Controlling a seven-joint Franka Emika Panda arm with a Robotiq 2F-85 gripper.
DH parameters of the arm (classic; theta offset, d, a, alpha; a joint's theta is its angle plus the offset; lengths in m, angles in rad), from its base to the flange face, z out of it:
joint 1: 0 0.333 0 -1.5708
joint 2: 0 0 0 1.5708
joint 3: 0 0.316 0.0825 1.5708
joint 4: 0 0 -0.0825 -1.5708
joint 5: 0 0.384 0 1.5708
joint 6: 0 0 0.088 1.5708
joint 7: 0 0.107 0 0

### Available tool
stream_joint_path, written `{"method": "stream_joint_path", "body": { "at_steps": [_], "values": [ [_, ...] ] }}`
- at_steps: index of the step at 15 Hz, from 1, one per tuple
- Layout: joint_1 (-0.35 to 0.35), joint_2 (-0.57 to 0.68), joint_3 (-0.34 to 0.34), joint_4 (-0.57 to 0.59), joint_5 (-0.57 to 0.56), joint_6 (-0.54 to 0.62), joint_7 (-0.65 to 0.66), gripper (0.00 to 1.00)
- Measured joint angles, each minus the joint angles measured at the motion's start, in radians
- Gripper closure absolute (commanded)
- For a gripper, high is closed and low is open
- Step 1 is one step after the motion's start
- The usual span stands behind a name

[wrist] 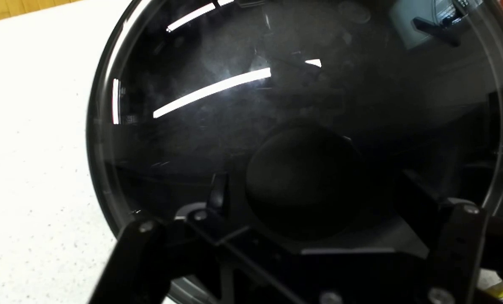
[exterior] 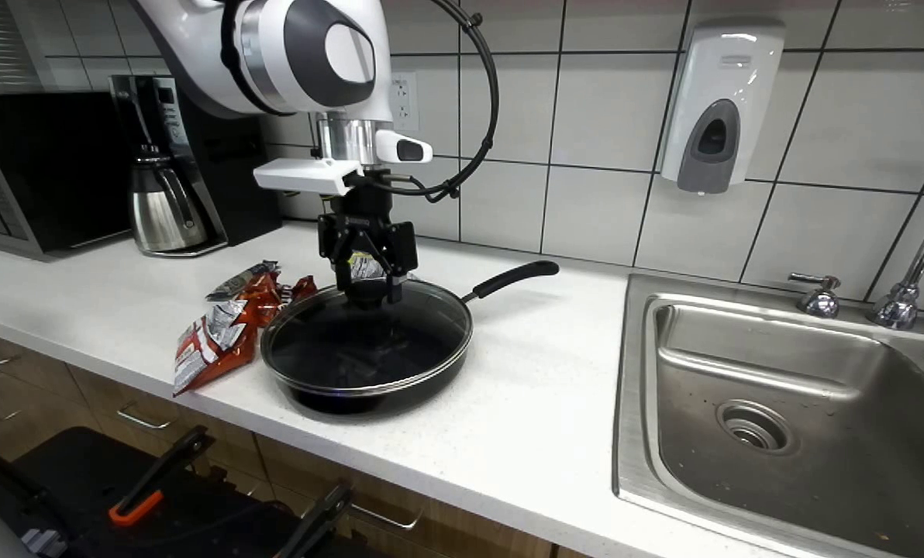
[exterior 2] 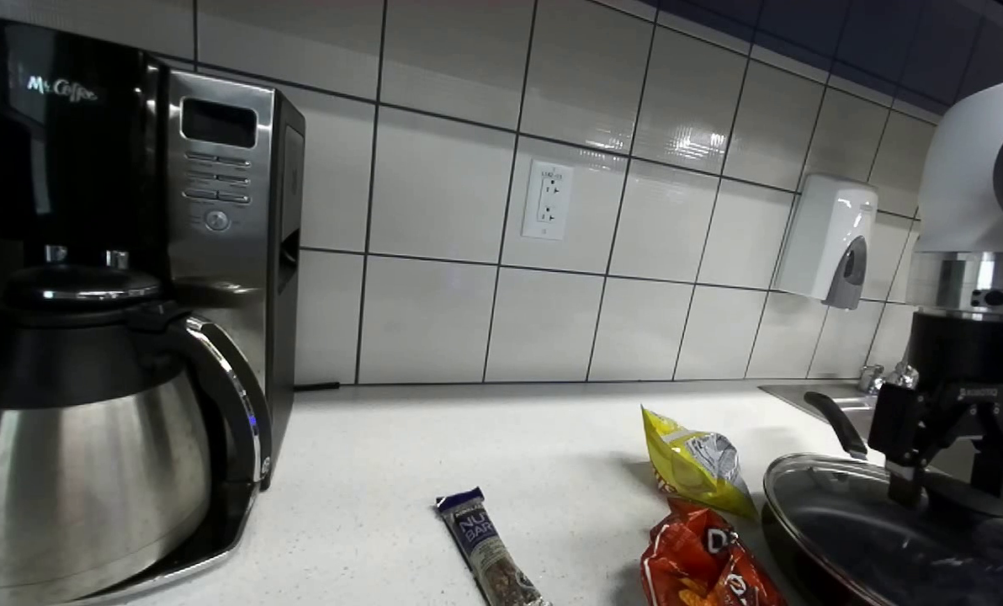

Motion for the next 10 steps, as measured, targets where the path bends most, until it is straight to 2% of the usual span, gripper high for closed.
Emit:
{"method": "stream_joint_path", "body": {
  "at_steps": [4,5,10],
  "values": [
    [0.000,0.000,-0.001,0.000,-0.004,0.000,0.000,0.57],
    [-0.001,0.000,-0.004,0.000,-0.011,0.000,0.000,0.61],
    [0.000,-0.001,-0.005,0.000,-0.013,0.000,0.003,0.61]
  ]
}}
